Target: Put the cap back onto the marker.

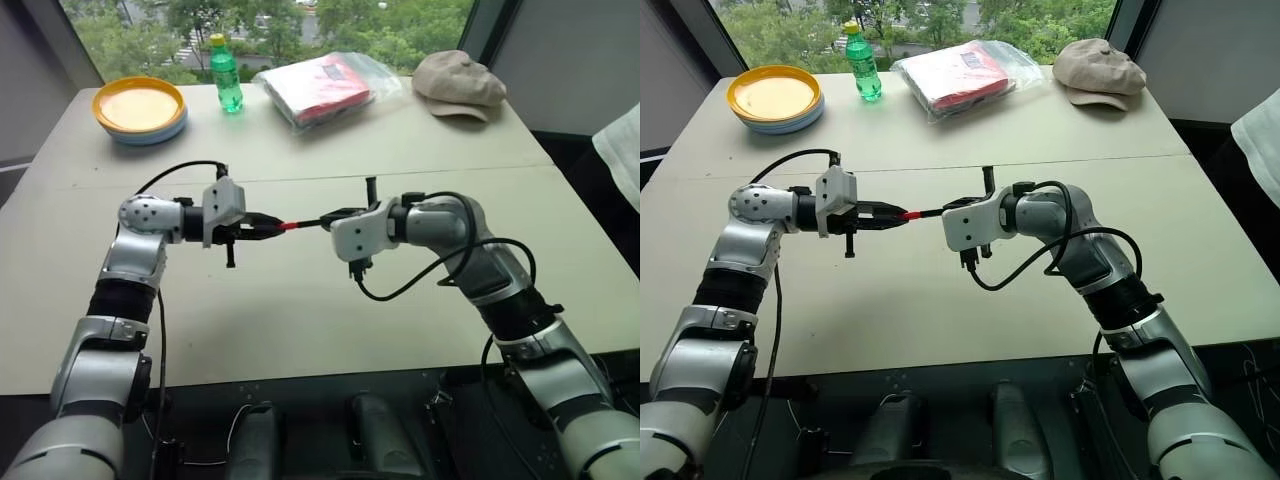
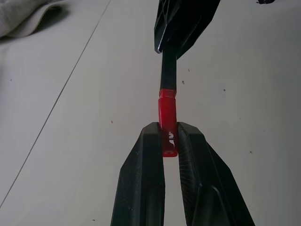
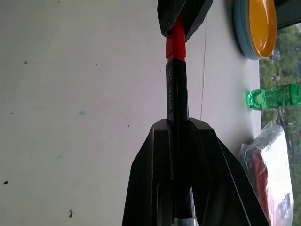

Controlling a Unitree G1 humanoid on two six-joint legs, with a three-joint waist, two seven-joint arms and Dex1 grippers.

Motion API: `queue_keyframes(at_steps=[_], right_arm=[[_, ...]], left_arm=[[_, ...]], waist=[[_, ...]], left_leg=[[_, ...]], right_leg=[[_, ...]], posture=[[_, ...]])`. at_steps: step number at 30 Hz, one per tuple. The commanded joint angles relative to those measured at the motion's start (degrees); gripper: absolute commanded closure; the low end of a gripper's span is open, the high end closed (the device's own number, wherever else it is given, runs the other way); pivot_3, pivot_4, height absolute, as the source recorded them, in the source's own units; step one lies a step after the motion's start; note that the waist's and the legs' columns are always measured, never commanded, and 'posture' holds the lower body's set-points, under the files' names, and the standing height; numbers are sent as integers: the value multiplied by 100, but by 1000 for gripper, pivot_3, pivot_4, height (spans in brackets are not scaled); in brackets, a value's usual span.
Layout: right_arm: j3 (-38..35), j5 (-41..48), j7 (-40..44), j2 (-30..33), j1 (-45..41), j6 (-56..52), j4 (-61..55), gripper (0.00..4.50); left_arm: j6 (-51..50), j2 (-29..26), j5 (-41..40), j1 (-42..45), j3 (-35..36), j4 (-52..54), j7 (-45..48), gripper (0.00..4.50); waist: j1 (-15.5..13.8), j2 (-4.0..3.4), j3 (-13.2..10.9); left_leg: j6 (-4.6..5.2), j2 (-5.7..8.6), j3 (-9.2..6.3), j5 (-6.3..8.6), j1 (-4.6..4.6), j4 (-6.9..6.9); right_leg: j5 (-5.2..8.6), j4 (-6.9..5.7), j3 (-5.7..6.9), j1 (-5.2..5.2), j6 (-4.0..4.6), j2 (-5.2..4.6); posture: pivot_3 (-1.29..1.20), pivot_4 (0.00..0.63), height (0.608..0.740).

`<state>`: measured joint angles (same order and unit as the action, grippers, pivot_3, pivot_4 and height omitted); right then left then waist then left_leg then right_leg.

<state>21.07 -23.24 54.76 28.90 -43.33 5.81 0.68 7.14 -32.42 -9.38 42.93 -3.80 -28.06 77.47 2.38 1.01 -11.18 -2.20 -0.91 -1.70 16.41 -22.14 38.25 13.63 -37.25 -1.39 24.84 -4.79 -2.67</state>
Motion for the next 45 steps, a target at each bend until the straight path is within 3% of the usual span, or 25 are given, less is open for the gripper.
queue_keyframes(at_steps=[1,29,42,44,45], right_arm=[[342,327,118,-361,-169,372,-398,4484],[543,123,167,-707,-478,751,66,4484],[209,153,138,-397,-497,833,467,4484],[116,162,117,-290,-536,890,619,4500],[77,164,104,-235,-558,928,700,4500]], left_arm=[[298,132,-51,290,-55,214,-64,4500],[195,484,-91,575,-19,324,-225,4500],[101,92,9,167,83,435,-172,4500],[37,31,1,102,109,504,-204,3534],[15,8,-3,72,124,543,-238,3310]], waist=[[0,0,0],[2,0,0],[4,0,0],[4,0,0],[4,0,0]], left_leg=[[0,0,0,0,0,0],[0,0,0,0,0,0],[0,0,0,0,0,0],[0,0,0,0,0,0],[0,0,0,0,0,0]], right_leg=[[0,0,0,0,0,0],[0,-1,0,0,0,0],[0,-1,0,0,0,0],[0,-1,0,0,0,0],[0,-1,0,0,0,0]], posture=[[0,150,740],[0,150,740],[0,150,740],[0,150,740],[0,150,740]])
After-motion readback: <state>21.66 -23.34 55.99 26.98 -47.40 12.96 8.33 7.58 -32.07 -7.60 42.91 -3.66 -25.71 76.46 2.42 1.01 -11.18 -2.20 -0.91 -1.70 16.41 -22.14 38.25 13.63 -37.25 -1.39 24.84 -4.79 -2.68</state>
